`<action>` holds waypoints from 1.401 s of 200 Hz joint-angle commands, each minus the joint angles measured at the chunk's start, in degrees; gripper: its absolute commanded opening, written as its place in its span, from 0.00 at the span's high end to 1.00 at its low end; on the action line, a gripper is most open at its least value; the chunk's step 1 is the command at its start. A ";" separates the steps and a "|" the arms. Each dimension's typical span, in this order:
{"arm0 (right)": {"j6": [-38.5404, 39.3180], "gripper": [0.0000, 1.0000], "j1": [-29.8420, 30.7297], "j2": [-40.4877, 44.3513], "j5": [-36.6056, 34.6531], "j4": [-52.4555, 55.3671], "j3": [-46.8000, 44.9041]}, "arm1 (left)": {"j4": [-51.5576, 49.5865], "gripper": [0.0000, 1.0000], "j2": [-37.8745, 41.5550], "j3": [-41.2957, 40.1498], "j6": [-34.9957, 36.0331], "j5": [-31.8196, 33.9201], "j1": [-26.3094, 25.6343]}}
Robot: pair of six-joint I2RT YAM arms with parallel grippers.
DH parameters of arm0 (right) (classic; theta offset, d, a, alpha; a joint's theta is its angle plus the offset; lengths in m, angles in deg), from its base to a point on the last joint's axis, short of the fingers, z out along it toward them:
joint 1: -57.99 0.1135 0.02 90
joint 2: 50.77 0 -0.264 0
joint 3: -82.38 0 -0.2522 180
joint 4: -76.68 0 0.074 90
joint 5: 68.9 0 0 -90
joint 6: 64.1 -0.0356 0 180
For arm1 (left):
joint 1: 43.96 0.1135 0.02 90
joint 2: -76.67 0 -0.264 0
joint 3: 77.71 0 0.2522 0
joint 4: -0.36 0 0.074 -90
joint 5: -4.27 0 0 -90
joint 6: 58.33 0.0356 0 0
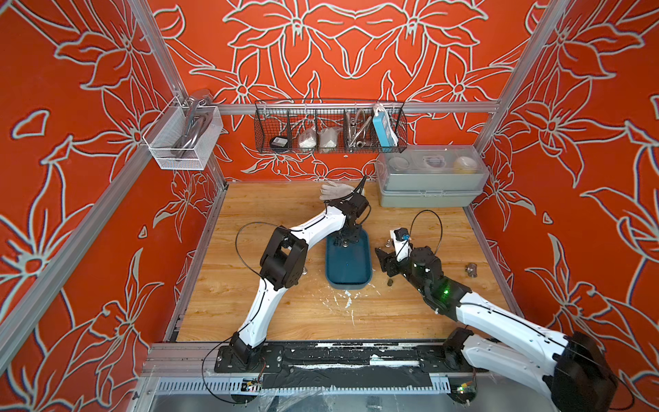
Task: Put the chess pieces into the storage box
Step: Place the chess piece in the storage box, then pick up the chess piece at the center of the board.
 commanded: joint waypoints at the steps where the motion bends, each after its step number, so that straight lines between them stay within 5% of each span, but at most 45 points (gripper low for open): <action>1: -0.87 0.31 -0.41 1.12 -3.06 1.12 0.25 | 0.71 0.57 7.94 -1.97 0.03 -0.73 -0.59; 45: -6.01 0.31 -3.70 2.88 -2.83 11.55 6.45 | 8.27 0.50 22.05 -12.63 -0.39 -2.15 -1.21; 112: -13.87 0.35 -15.95 -14.84 1.64 43.27 31.74 | 34.84 0.45 55.27 -54.07 -3.30 -9.11 -1.96; 177: -10.92 0.48 -17.37 -28.37 4.58 55.91 39.90 | 29.07 0.32 81.85 -73.63 -3.28 -12.35 -2.35; 218: -8.65 0.54 -14.65 -28.75 5.37 59.00 38.37 | 29.93 0.31 88.15 -79.81 -6.29 -13.65 -2.44; 280: -10.14 0.55 -14.56 -28.06 1.29 61.84 36.01 | 34.15 0.31 86.80 -83.15 -5.77 -15.52 -2.44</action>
